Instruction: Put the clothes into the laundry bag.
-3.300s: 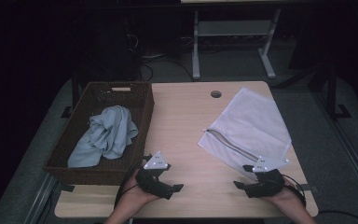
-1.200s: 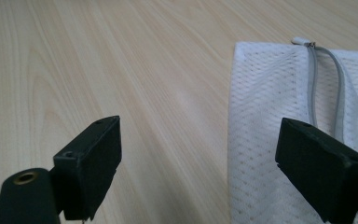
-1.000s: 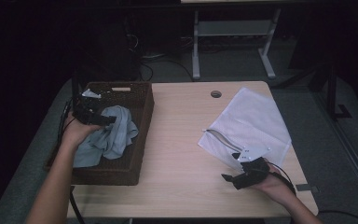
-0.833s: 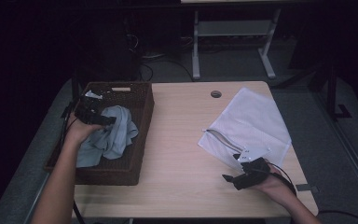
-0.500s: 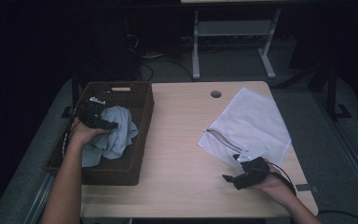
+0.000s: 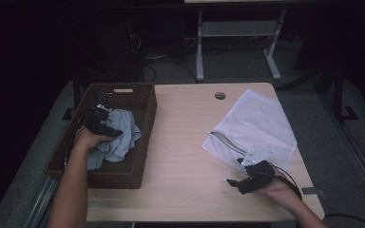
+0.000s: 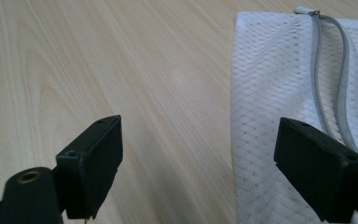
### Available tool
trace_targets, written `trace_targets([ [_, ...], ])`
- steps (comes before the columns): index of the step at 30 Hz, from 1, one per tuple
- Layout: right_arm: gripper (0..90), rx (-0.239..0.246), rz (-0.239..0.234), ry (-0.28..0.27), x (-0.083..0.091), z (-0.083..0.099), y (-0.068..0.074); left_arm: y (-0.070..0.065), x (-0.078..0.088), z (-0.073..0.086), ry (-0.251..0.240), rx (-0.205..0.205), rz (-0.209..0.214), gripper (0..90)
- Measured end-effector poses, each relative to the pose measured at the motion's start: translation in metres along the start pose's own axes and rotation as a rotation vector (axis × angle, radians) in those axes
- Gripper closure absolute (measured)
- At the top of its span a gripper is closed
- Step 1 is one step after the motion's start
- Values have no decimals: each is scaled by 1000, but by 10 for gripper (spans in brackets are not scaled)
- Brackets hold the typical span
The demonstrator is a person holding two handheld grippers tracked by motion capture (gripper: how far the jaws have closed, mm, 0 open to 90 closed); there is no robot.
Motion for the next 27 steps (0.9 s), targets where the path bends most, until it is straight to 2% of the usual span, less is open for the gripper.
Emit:
trace_targets([
  [3, 148, 1, -1, 2, 0, 0, 1, 0, 2, 0, 3, -2, -3, 186],
  [6, 149, 0, -3, 6, 0, 0, 1, 2, 5, 1, 19, -48, -44, 395],
  [7, 149, 0, -3, 6, 0, 0, 1, 2, 5, 1, 19, -48, -44, 436],
  [8, 151, -2, -5, 5, 0, 1, 0, 0, 6, 1, 21, -62, -45, 517],
  [9, 151, -2, -6, 6, 0, 1, 0, -2, 7, 0, 28, -82, -45, 556],
  [11, 151, -3, -7, 7, 0, 1, 0, -3, 7, 0, 33, -86, -42, 634],
  [12, 151, -4, -8, 7, 0, 1, 0, -4, 8, -1, 37, -74, -39, 663],
  [19, 151, -5, -10, 8, 0, 1, 0, -2, 18, -5, 32, 1, -11, 718],
  [23, 152, -10, -10, 4, 0, 1, -2, -2, 30, -9, 12, 34, 22, 723],
  [27, 152, -13, -13, -1, 1, 1, -3, -2, 46, -13, -22, 48, 50, 722],
])
Point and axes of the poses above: each handheld gripper's, and its own axes: x roughly backward along the jaws, z roughly out of its underside, y roughly to its left, the point moved 7 cm from there along -x, roughly forward along the jaws, and after that the axes turned 1 degree about y, right-handed, at the moved point
